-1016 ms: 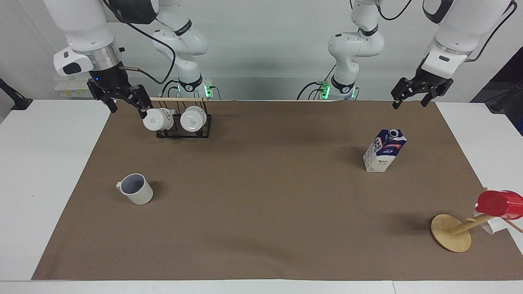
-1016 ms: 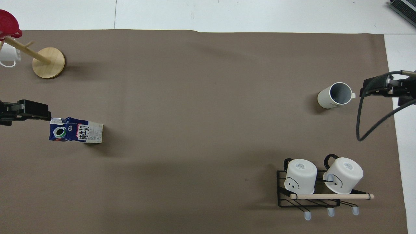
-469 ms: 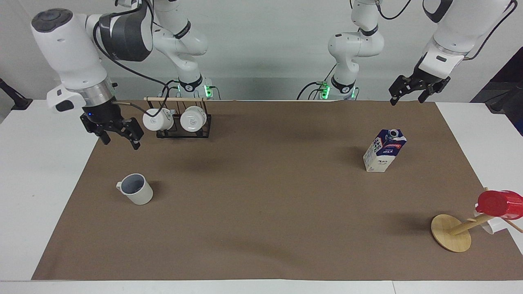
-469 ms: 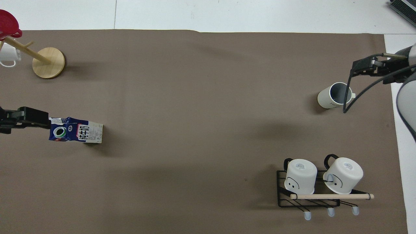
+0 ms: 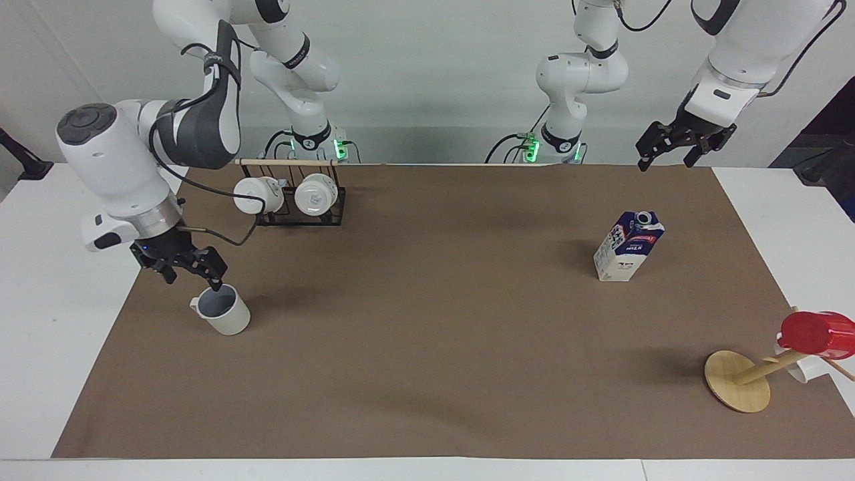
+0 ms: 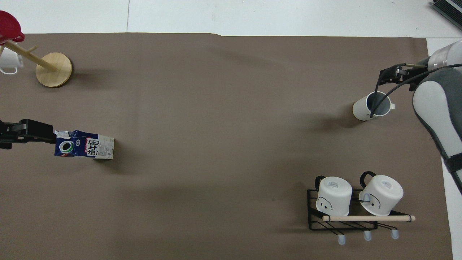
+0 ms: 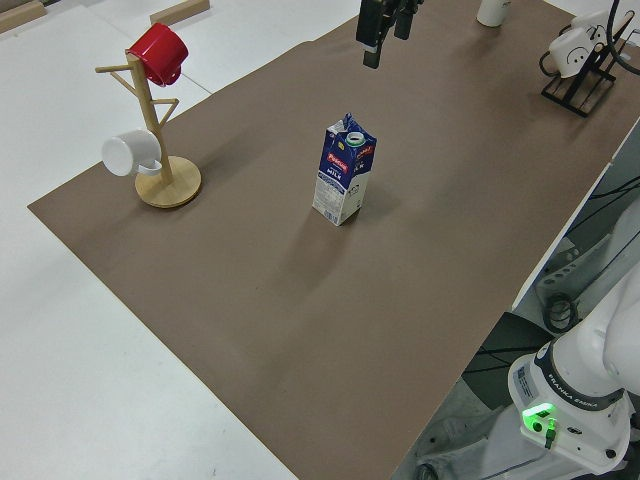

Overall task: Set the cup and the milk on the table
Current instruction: 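Reach the right gripper down to the white mug and grasp it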

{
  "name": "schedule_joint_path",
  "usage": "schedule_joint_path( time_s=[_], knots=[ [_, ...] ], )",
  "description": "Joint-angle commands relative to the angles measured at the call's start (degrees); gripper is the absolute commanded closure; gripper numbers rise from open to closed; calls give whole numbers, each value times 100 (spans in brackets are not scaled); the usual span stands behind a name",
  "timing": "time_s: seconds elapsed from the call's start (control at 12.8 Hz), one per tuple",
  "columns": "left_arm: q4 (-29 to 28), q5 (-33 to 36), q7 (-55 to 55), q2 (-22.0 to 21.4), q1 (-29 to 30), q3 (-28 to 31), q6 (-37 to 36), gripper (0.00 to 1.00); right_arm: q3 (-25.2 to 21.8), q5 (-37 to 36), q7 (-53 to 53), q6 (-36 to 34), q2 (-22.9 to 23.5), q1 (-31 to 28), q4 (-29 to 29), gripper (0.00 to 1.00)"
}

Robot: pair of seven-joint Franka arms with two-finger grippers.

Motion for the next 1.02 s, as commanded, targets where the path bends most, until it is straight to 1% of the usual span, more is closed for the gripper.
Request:
schedule_joint_path(
  time_s=[0.0,0.23,0.31,0.55,0.7,0.86,0.94],
  knots=[
    [55,76,-77,-34,-28,14,-136,0,37,-52,-76,493,145,-22,-299,0],
    [55,76,-77,-34,-28,14,-136,0,37,-52,-58,1170,172,-5,-791,0],
    [55,76,-77,-34,-28,14,-136,0,37,-52,-49,1268,189,-5,-880,0],
    [55,76,-77,-34,-28,14,-136,0,37,-52,-14,1286,268,-5,-994,0],
    [55,76,-77,-34,-28,14,-136,0,37,-52,12,1295,277,4,-1169,0],
    [55,76,-77,-34,-37,14,-128,0,37,-52,-14,1531,277,-5,-1337,0],
    [55,76,-77,-34,-28,14,-128,0,37,-52,-66,1593,277,-5,-1364,16]
  ],
)
